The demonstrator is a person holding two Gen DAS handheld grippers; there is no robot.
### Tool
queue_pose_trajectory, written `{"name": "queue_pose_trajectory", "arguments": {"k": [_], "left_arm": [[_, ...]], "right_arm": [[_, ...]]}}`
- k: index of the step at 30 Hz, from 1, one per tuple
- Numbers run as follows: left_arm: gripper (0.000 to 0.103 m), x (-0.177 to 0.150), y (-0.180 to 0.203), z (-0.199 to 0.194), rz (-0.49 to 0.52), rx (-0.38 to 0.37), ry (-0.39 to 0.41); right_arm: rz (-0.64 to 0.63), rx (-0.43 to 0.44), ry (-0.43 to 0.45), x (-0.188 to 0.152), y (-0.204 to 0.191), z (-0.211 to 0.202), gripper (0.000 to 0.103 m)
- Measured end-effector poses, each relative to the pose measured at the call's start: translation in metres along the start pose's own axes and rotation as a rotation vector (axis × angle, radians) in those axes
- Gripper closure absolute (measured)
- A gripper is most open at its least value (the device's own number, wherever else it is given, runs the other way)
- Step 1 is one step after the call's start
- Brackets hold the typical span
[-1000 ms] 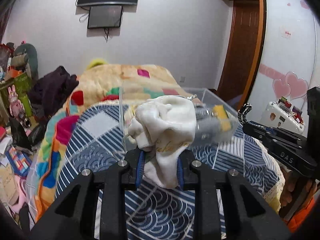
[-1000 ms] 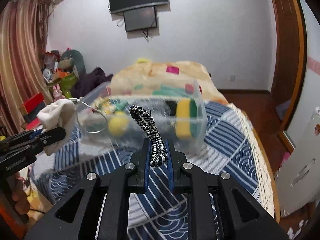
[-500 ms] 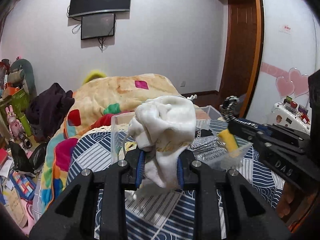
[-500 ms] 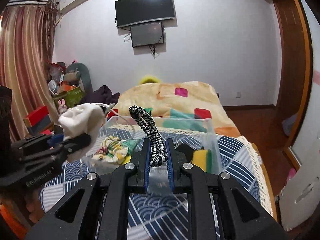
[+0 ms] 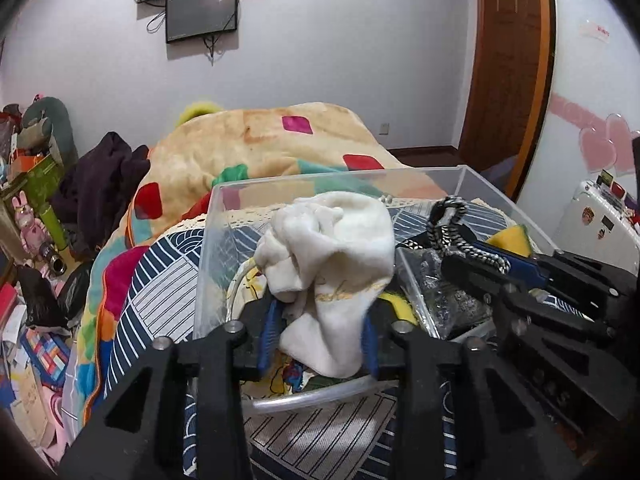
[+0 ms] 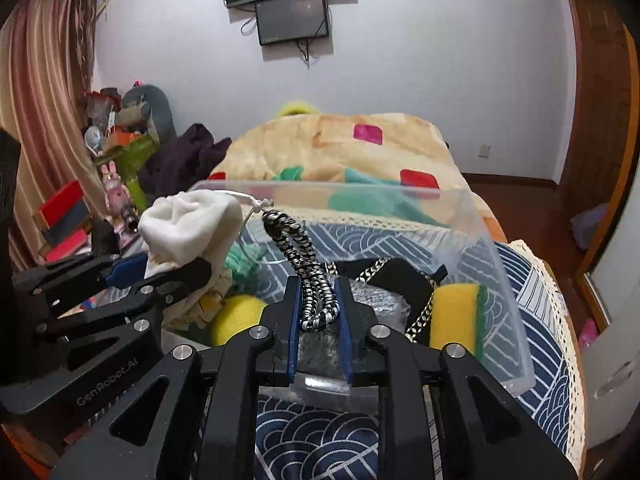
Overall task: Organize soft objects
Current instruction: 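Release the white sock into the box with the left tool while the right tool drops the bracelet in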
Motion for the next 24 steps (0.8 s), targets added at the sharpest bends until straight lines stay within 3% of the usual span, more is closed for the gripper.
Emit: {"name": "queue_pose_trajectory", "arguments": {"k": [2, 7, 14, 21, 24], "left_arm": [[0.056, -0.001, -0.003, -0.002, -0.02, -0.023, 0.001], [0.051, -0.003, -0.002, -0.012, -0.013, -0.03, 0.016], [0.05, -0.006, -0.001, -0.046, -0.015, -0.054, 0.082], [0.05, 0.001, -0.002, -0.095, -0.012, -0.042, 0.201], [0.044, 0.004, -0.002, -0.118, -0.011, -0.033, 0.264]], "right_arm": [[-0.008, 0.012, -0.004, 0.0, 0.001, -0.003, 0.078], [-0.029, -0.008, 0.028, 0.002, 0.0, -0.014, 0.064], [-0.027, 0.004, 0.074, 0.009, 0.004, -0.038, 0.063], [-0.019, 0.022, 0.16, 0.019, 0.008, -0.074, 0.062], [-0.018, 0.03, 0.215, 0.022, 0.006, -0.093, 0.062]]}}
Point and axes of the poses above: each gripper's, at about its wrist camera, not at the fingertips, and z roughly the way its jaws point, y to its right, x to its top, the point moved 2 cm from there along z, roughly the way its jaws point, and after that the axes turned 13 degrees about z, right-handed, at the moved point
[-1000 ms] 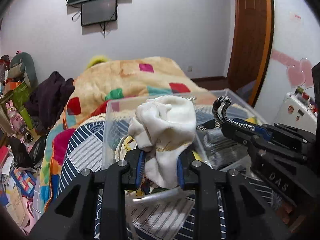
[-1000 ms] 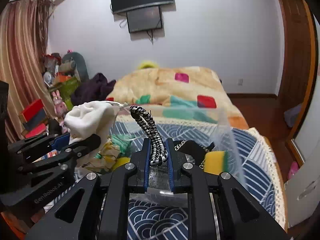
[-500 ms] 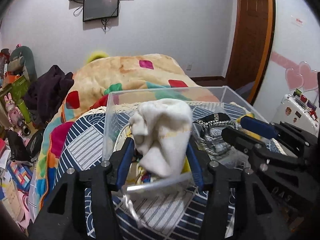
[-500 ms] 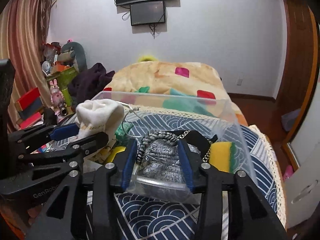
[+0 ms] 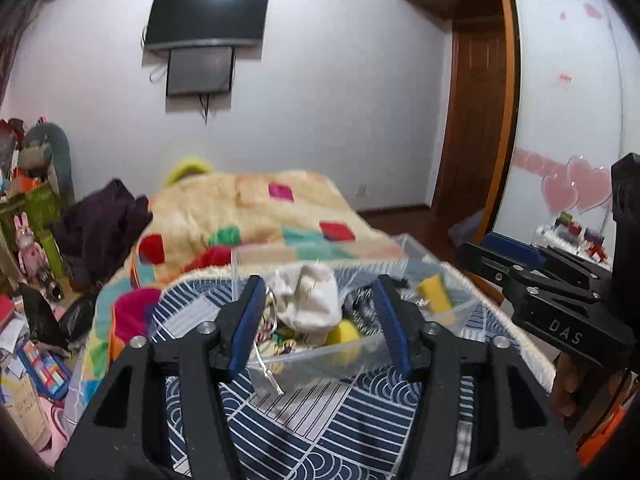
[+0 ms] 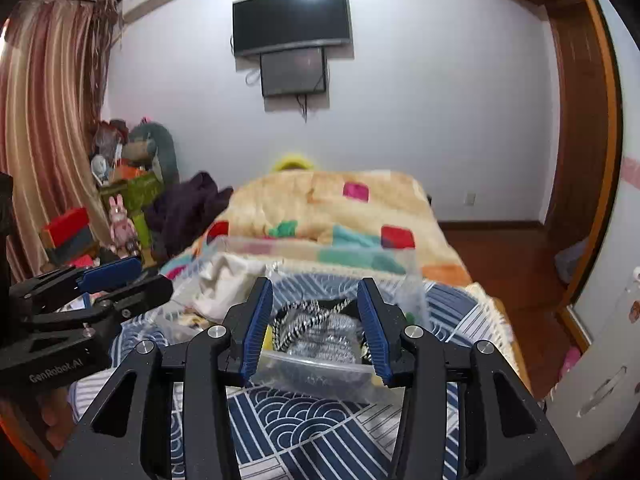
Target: Organize soft objects
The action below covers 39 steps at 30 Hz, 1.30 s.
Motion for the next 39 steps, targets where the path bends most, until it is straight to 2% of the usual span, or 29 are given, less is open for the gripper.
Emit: {"name": "queue_pose_trajectory", "arguments": {"k": [4, 9, 11, 14, 24, 39], "left_arm": [[0.039, 0.01, 0.0, -0.024, 0.006, 0.013, 0.064], [0.02, 0.016, 0.002, -0.046, 0.012, 0.045, 0.125], [0.011, 0.017, 0.003, -0.053, 0.018, 0.062, 0.145], [0.007, 0.016, 0.006, -0.06, 0.024, 0.078, 0.161], [0.002, 0.012, 0.011, -0.064, 0.027, 0.081, 0.167], [0.002, 0.01, 0.013, -0.066, 0.029, 0.081, 0.162]], "right_arm": [[-0.001, 0.02, 0.064, 0.008, -0.006, -0.023, 0.06], [-0.007, 0.028, 0.145, 0.012, -0.009, -0.045, 0.033], [-0.005, 0.032, 0.153, 0.013, -0.01, -0.048, 0.026], [-0.003, 0.034, 0.16, 0.011, -0.009, -0.049, 0.018], [-0.017, 0.014, 0.194, 0.002, -0.008, -0.055, 0.004], [-0.012, 0.022, 0.208, 0.001, -0.006, -0.061, 0.003]]}}
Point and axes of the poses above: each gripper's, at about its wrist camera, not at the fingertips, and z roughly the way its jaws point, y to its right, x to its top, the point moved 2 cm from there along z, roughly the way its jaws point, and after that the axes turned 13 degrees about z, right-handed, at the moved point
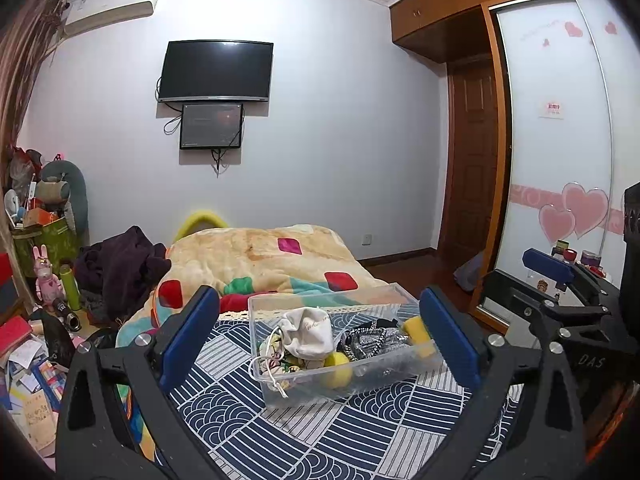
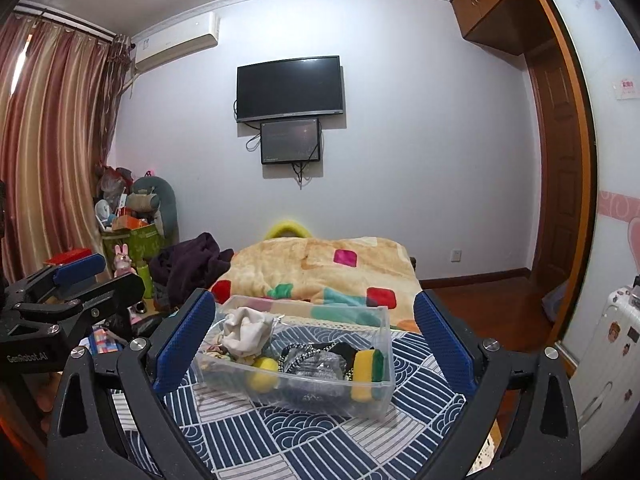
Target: Organize soft objects
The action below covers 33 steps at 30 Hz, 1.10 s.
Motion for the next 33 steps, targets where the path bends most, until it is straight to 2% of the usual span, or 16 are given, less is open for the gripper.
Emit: {"name": "queue_pose_trajectory", "arguments": {"k": [33], "left_arm": [[0.001, 0.0029, 0.0055, 0.0008, 0.007, -0.01, -0.001]], "right_arm": [[0.002, 0.007, 0.001, 0.0019, -0.0003, -0.0022, 0.003]]}}
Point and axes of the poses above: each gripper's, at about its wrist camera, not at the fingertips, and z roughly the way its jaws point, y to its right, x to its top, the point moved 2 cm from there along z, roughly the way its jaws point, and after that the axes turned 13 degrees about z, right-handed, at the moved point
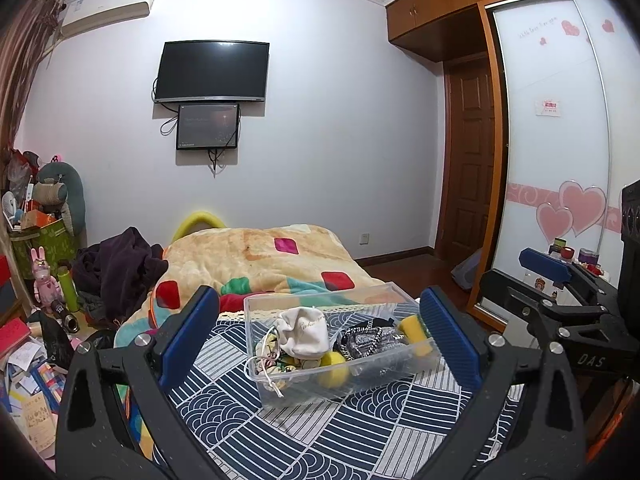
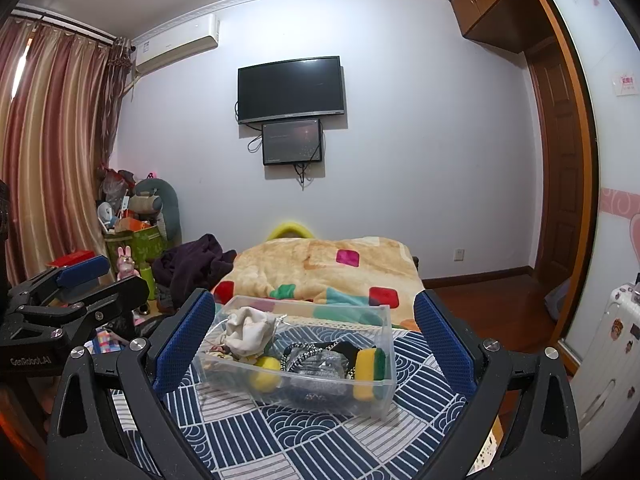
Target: Organize soft objects
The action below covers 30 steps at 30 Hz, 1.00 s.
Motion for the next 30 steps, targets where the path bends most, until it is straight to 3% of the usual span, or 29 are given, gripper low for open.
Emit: {"name": "queue_pose_trajectory", "arguments": {"k": [30], "left_arm": [[0.0, -0.0031, -0.0042, 0.0026, -0.033, -0.053, -0.016]], "right_arm": [[0.009, -0.008, -0.018, -0.0047, -0.0016, 0.0038, 0.0]]}}
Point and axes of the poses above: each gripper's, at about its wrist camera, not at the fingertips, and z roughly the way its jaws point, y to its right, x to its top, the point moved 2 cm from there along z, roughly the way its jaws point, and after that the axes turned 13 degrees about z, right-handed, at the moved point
